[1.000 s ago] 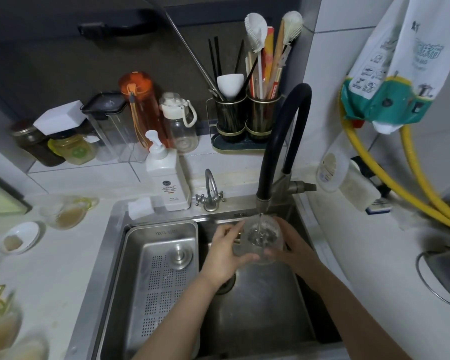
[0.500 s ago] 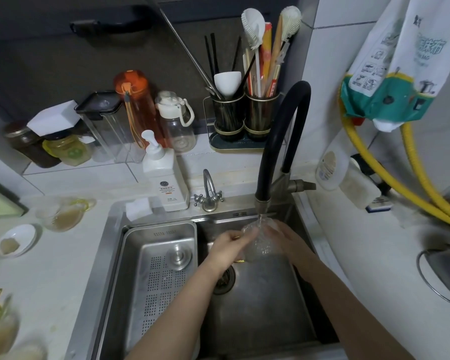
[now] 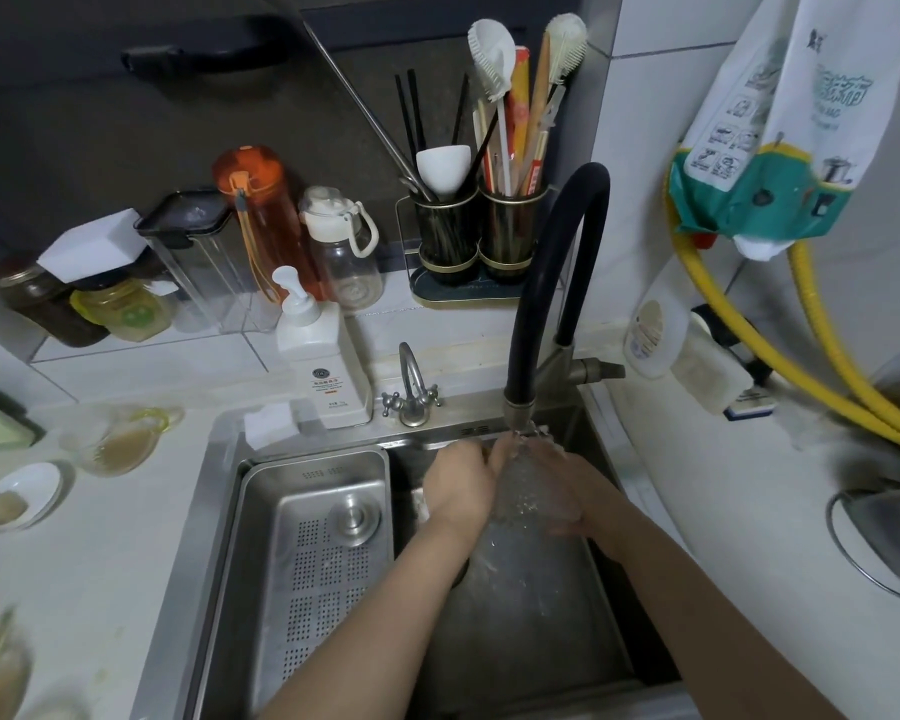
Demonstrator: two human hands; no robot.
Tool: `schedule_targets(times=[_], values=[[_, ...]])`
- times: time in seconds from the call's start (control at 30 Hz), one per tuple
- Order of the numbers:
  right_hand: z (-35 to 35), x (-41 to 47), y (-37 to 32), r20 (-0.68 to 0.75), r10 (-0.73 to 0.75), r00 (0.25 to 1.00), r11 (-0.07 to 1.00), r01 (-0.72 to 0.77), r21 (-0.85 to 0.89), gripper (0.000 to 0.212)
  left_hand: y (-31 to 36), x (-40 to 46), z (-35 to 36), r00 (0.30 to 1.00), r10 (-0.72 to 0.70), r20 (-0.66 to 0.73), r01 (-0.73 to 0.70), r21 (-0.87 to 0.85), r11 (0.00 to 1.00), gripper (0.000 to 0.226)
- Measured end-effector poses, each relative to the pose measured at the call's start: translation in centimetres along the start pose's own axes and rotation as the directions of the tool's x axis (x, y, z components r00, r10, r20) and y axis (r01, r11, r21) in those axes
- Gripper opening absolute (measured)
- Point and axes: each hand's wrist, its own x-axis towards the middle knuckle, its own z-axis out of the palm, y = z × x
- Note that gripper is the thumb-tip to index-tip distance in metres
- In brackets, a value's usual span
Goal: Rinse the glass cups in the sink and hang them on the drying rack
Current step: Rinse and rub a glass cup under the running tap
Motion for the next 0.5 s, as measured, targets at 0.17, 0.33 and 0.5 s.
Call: schedule_targets(times=[0.17, 0.33, 0.5], values=[[0.5, -0.7, -0.7, 0.079, -0.271, 0.959, 0.958, 0.277, -0.077, 0.022, -1.6, -0.7, -1.0, 0.997, 0.003, -0.075, -0.040, -0.499, 0.866, 0.021], [1.2, 0.0, 1.0, 0.077, -0.422, 0.903, 0.904, 0.426, -0.033, 0.041, -2.1, -0.3, -1.9, 0.956, -0.122, 0.268, 0.291, -0.792, 0.537, 0.005], [0.3, 1.3, 2.2, 0.122, -0.248, 0.961, 0.968, 0.239, 0.081, 0.067, -2.9, -0.8, -2.0, 0.962, -0.090, 0.256, 0.254, -0.731, 0.633, 0.028]])
